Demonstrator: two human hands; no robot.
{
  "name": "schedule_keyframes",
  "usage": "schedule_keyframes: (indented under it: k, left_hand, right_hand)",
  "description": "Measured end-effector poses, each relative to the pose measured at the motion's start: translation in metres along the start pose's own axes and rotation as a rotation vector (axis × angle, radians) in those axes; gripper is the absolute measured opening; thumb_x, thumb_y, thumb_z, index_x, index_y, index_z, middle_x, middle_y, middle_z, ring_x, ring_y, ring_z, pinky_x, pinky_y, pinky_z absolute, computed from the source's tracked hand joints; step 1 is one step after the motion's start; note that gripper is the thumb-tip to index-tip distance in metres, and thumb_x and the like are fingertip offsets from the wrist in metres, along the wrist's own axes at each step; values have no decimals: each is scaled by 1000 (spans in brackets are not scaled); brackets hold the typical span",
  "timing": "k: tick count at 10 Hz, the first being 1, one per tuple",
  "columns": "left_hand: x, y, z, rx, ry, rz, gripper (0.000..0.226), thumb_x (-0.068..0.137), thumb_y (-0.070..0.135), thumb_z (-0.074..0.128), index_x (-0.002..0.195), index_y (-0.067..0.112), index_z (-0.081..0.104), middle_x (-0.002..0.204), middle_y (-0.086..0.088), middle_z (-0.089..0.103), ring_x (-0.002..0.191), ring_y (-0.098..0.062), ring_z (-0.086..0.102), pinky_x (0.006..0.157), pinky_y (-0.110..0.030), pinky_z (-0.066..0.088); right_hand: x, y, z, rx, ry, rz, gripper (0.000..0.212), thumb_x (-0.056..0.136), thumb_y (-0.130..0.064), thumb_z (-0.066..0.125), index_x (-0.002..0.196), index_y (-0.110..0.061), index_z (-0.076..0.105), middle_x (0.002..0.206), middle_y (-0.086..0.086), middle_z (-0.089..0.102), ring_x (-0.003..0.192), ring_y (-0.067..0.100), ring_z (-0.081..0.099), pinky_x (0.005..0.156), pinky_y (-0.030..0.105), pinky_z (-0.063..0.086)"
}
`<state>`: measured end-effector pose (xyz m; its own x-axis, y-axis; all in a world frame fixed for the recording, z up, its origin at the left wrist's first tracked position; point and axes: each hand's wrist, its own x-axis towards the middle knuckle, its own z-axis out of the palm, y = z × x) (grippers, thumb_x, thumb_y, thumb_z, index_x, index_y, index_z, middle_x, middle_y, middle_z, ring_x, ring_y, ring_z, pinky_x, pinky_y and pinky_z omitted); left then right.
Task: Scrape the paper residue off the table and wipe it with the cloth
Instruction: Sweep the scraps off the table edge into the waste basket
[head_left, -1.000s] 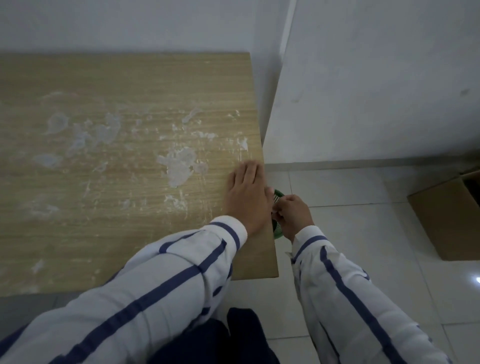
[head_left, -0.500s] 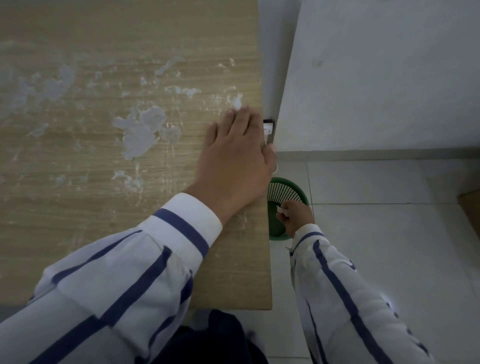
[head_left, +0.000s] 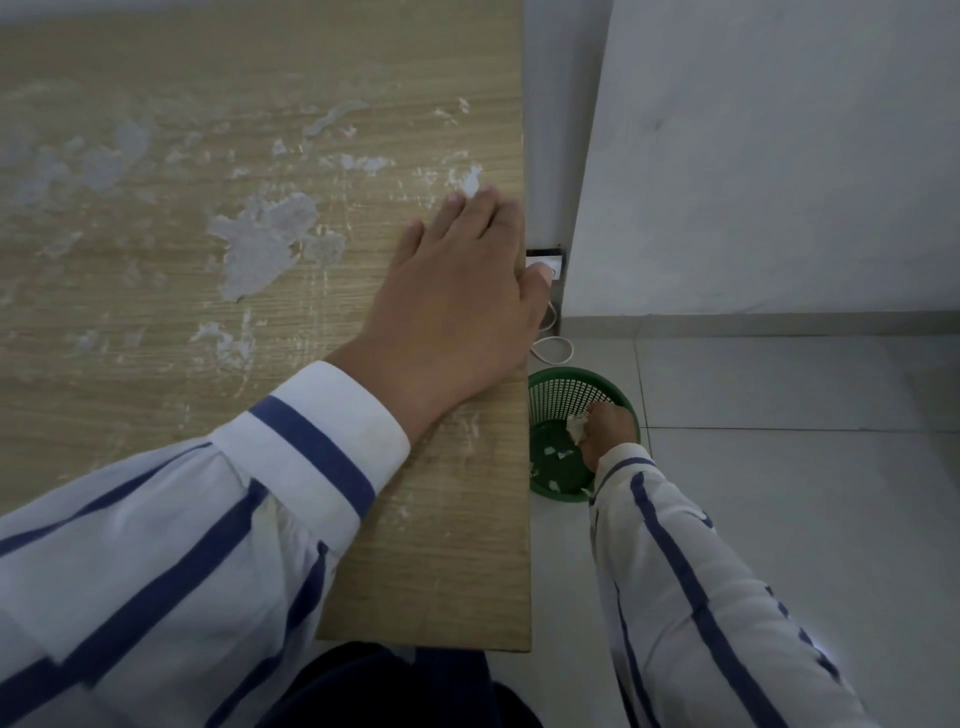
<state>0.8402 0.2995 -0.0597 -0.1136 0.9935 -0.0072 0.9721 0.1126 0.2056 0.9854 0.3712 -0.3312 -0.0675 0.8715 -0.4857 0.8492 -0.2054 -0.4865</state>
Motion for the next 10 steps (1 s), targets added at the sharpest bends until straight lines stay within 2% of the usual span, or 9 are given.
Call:
schedule_keyframes:
  k: [1, 2, 3, 4, 5, 6, 7, 8, 10]
  left_hand:
    - [0, 0, 0, -5, -1, -1, 59, 98, 42, 26, 149, 17, 12, 158, -1, 8, 146, -19, 0, 117, -39, 2]
    - [0, 0, -1, -10, -4, -4, 59, 98, 42, 26, 149, 17, 11, 159, -1, 7, 146, -19, 0, 116, -39, 1]
    - [1, -1, -1, -16, -8, -4, 59, 98, 42, 27, 149, 18, 11, 159, -1, 6, 146, -19, 0, 116, -38, 1]
    - [1, -2, 0, -20, -9, -1, 59, 98, 42, 27, 149, 18, 12, 159, -1, 6, 146, -19, 0, 116, -38, 1]
    - [2, -3, 0, -23, -7, 5, 59, 98, 42, 27, 149, 18, 11, 159, -1, 6, 146, -19, 0, 116, -38, 0]
    - [2, -3, 0, -25, -7, 6, 60, 98, 43, 28, 150, 18, 11, 159, 0, 5, 146, -18, -1, 116, -38, 0]
    - [2, -4, 1, -25, 0, 9, 59, 98, 42, 28, 149, 18, 11, 159, -1, 6, 146, -18, -1, 116, -38, 0]
    - [2, -4, 1, -29, 6, 15, 59, 98, 41, 28, 149, 17, 13, 159, -1, 7, 146, -19, -1, 116, -38, 0]
    - [0, -3, 0, -36, 27, 23, 58, 98, 39, 29, 149, 14, 16, 158, -3, 10, 145, -21, 2, 116, -39, 2]
  right_hand:
    - [-1, -6, 0, 3, -52, 14, 31, 94, -19, 44, 113, 3, 55, 105, 18, 64, 100, 30, 60, 90, 36, 48]
    - [3, 0, -4, 13, -53, 33, 33, 94, -27, 48, 125, -16, 52, 115, 8, 63, 108, 26, 59, 98, 36, 45]
    - [-7, -6, -15, -12, -11, 16, 30, 96, -29, 45, 120, -14, 54, 108, 5, 66, 101, 24, 63, 95, 34, 47]
    - [-3, -5, -12, 87, 37, 30, 31, 94, -21, 49, 123, -11, 53, 109, 10, 65, 101, 26, 63, 90, 35, 51]
    - [1, -4, -9, 39, 63, -10, 40, 91, -18, 54, 129, -7, 46, 114, 16, 63, 106, 31, 61, 90, 37, 50]
    - [2, -2, -11, -144, 16, -49, 37, 87, -7, 60, 122, -2, 48, 117, 16, 60, 109, 30, 57, 94, 35, 46]
    - [4, -1, -12, -172, 24, -15, 26, 87, -7, 60, 112, 0, 56, 114, 14, 62, 106, 27, 59, 93, 31, 48]
    - [-3, -3, -14, 11, 35, 50, 21, 91, -12, 56, 109, -3, 60, 110, 9, 65, 103, 23, 61, 91, 29, 48]
    - [-10, -12, -15, 120, 9, 69, 24, 91, -16, 56, 113, -7, 59, 110, 10, 66, 101, 24, 63, 90, 33, 50]
